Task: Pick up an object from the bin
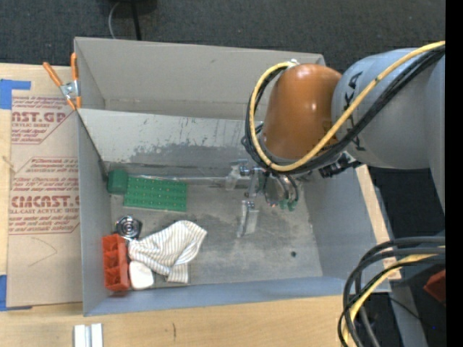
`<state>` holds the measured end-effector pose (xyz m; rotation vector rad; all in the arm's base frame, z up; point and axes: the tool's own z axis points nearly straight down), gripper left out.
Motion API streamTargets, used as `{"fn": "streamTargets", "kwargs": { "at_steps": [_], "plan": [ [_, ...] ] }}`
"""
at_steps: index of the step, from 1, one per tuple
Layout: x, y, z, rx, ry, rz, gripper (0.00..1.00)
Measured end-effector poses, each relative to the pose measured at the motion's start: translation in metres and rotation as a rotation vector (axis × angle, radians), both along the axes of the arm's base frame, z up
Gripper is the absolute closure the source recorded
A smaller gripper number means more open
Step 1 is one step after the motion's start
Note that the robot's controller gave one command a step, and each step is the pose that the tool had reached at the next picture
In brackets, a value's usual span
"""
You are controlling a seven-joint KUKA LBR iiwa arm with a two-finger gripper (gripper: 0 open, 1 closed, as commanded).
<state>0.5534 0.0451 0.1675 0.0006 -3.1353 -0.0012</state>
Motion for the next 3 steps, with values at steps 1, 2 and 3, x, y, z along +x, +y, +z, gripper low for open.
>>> {"fn": "streamTargets", "kwargs": {
  "at_steps": [1, 2, 3],
  "plan": [
    [0.002, 0.0, 0.004, 0.0, -0.008, 0.0, 0.0],
    [-0.009, 0.035, -0.022, -0.001, -0.01, -0.062, 0.0],
    [-0.023, 0.056, -0.062, 0.005, -0.008, -0.028, 0.0]
  ]
}}
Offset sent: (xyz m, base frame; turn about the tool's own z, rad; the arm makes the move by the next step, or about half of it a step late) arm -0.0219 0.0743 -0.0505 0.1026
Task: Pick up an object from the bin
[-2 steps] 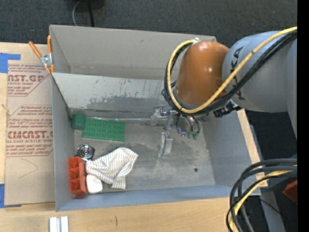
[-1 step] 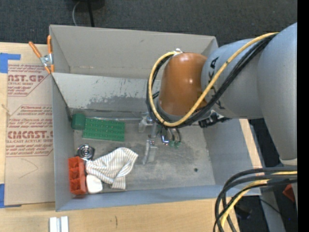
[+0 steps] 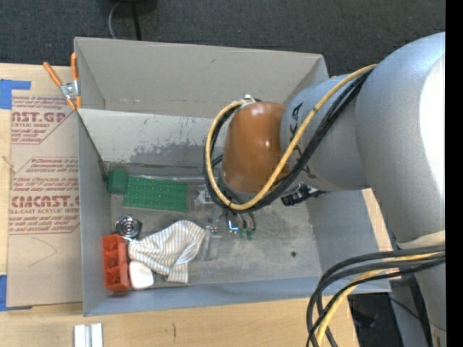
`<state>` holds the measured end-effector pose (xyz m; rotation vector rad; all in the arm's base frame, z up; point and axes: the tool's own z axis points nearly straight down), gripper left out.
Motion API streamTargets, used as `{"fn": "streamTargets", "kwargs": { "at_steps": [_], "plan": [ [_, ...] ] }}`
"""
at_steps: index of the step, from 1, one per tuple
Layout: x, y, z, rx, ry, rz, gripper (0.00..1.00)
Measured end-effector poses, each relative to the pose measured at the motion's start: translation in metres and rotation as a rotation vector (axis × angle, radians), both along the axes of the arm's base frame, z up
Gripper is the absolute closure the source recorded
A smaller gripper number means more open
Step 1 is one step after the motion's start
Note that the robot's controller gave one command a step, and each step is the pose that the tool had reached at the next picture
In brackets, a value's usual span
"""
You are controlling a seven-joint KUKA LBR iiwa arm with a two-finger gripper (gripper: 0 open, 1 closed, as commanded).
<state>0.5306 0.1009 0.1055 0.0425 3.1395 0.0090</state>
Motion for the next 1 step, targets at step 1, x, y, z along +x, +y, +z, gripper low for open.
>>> {"fn": "streamTargets", "kwargs": {
  "at_steps": [1],
  "plan": [
    [-0.0015, 0.0174, 0.0004, -0.01, 0.005, -0.038, 0.0]
  ]
}}
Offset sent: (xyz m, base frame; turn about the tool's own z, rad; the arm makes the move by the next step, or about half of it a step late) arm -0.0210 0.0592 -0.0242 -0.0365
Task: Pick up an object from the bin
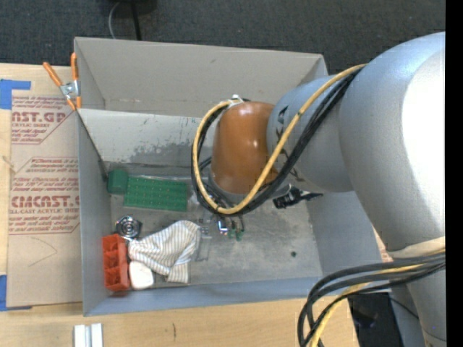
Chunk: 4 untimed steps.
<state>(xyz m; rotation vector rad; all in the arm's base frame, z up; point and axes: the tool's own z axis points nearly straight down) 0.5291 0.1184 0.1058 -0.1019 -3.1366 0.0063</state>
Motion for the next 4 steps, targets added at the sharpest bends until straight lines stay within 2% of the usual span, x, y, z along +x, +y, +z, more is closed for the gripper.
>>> {"fn": "streamTargets", "kwargs": {
  "at_steps": [1, 2, 4],
  "plan": [
    [-0.011, 0.035, -0.012, 0.011, -0.011, 0.052, 0.0],
    [-0.025, 0.067, -0.036, 0.002, 0.0, 0.145, 1.0],
    [-0.023, 0.061, -0.03, 0.002, 0.0, 0.151, 1.0]
  ]
}}
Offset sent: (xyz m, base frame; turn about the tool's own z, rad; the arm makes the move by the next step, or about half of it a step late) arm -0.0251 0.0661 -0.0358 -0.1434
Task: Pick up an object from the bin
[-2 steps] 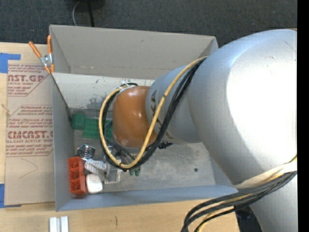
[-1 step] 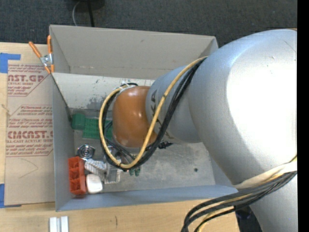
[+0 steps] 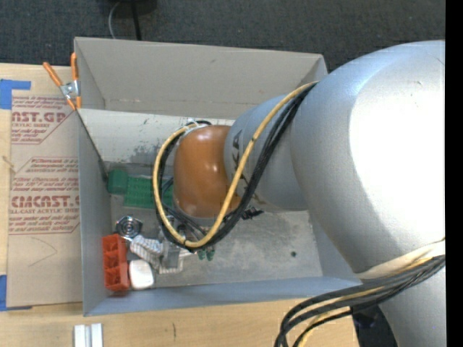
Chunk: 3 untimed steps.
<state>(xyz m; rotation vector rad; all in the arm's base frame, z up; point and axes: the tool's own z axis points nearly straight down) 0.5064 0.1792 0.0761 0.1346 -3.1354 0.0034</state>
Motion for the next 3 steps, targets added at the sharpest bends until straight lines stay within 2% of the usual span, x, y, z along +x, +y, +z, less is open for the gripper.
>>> {"fn": "streamTargets", "kwargs": {
  "at_steps": [3],
  "plan": [
    [0.004, -0.012, 0.024, 0.0, 0.0, -0.024, 1.0]
  ]
}}
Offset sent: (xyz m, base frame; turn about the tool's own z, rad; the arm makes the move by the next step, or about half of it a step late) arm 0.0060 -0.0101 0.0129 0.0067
